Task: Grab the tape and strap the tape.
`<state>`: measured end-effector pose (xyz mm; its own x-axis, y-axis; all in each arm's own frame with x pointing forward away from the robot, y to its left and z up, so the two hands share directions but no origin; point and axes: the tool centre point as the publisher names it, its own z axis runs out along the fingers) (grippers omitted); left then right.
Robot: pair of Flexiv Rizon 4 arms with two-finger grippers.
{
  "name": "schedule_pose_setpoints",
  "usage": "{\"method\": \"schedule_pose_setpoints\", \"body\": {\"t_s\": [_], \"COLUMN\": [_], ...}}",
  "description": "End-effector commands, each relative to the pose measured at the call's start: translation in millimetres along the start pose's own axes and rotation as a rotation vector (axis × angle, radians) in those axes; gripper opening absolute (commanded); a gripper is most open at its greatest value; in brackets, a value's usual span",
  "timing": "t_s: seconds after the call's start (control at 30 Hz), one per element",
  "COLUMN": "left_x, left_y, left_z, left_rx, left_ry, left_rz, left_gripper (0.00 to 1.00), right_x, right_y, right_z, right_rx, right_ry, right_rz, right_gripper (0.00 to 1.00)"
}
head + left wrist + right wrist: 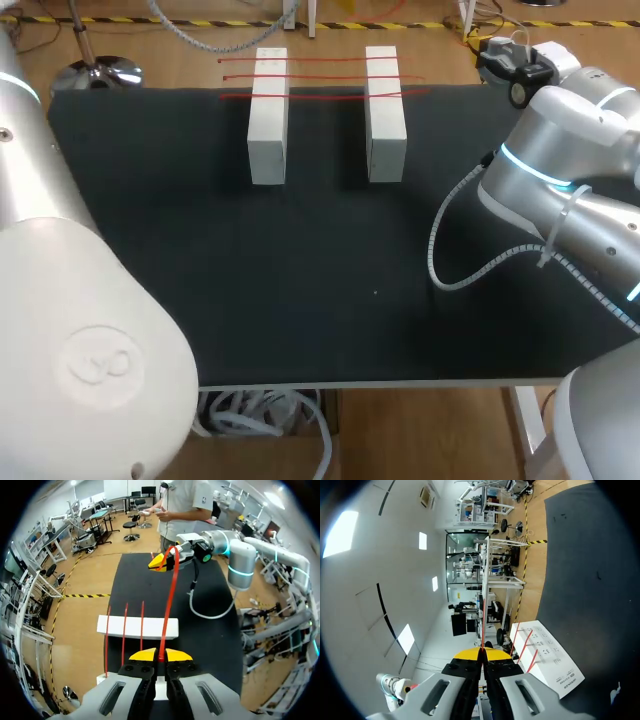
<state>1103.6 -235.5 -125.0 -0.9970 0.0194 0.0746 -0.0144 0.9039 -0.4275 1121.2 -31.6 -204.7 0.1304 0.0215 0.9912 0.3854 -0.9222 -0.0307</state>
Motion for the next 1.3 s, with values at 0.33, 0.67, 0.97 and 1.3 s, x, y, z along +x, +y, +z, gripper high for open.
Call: {"method": "schedule_pose_setpoints", "body": {"t_s": [0.33,0.67,0.97,1.3], "left_x": [-6.2,-10.6,-4.1,-4.2], "left_y": [-3.9,-5.8,0.3,0.7], "left_z": [-2.0,-1.7,-7.8,-7.9], "left_rx": [-0.066,-0.102,-0.164,-0.164], "left_ry": [0.005,-0.039,-0.036,-0.036], "left_rz": [-0.027,-0.066,-0.122,-0.123], "left_gripper": [0.00,0.00,0.00,0.00], "right_x": [0.3,0.3,0.3,0.3], "right_y": [0.0,0.0,0.0,0.0], "right_z": [0.3,0.3,0.3,0.3], "right_rx": [-0.001,-0.001,-0.001,-0.001], "right_ry": [-0.002,-0.002,-0.002,-0.002], "right_rz": [-0.001,-0.001,-0.001,-0.001], "right_gripper": [0.00,0.00,0.00,0.00]}}
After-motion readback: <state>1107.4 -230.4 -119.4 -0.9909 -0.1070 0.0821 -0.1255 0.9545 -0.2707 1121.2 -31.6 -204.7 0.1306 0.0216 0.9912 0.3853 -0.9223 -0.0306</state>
